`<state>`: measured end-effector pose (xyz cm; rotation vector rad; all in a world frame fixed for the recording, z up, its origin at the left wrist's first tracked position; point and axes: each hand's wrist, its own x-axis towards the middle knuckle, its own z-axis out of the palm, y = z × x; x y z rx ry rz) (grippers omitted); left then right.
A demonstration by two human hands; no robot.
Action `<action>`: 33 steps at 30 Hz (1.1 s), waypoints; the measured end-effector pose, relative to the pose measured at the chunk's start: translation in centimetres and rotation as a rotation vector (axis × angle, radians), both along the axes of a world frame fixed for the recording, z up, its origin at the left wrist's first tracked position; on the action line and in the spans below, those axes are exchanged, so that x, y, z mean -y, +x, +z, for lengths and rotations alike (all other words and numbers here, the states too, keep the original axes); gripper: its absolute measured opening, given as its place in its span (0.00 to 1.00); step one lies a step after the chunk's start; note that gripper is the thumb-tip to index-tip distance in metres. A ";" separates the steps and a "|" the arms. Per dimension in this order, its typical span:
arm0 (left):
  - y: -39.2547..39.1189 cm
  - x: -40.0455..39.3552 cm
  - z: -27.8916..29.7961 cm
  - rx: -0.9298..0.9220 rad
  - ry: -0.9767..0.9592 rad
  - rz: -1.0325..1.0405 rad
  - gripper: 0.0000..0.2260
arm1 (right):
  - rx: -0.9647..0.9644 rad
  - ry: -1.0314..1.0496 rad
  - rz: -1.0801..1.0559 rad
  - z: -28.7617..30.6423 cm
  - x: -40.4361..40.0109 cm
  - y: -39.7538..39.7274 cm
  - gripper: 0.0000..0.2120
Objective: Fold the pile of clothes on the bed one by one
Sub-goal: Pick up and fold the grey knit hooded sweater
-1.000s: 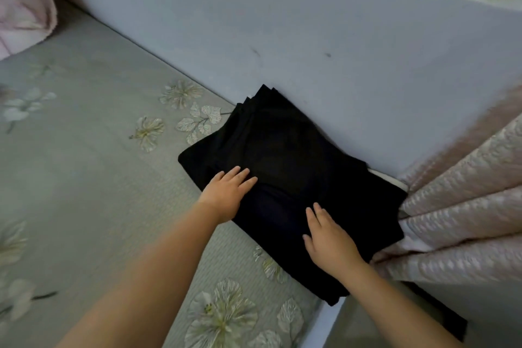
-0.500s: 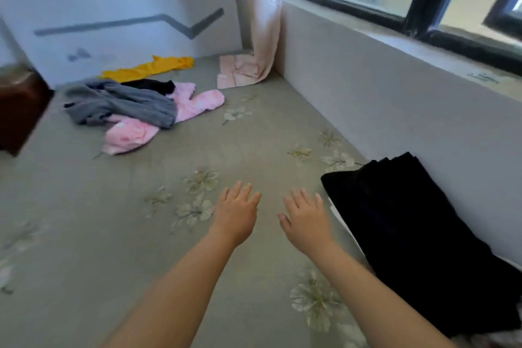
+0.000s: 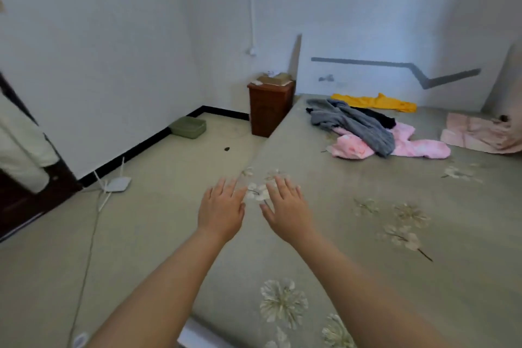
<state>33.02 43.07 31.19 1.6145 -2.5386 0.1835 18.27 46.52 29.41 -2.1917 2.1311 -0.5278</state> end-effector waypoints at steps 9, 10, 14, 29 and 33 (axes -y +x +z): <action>20.9 7.8 -0.7 0.025 0.039 0.418 0.22 | -0.083 0.056 0.277 -0.8 12.9 19.1 0.27; 22.6 9.1 -0.9 0.028 0.046 0.448 0.22 | -0.092 0.062 0.299 -1.0 14.6 20.7 0.27; 28.2 14.4 -1.0 0.015 0.100 0.563 0.22 | -0.087 0.080 0.368 -1.4 21.8 26.5 0.27; 46.4 33.6 -5.3 -0.030 0.216 0.679 0.21 | -0.118 0.237 0.414 -5.9 42.3 45.7 0.26; 51.4 40.5 -7.4 0.006 0.267 0.592 0.20 | -0.128 0.294 0.297 -8.0 48.0 49.2 0.26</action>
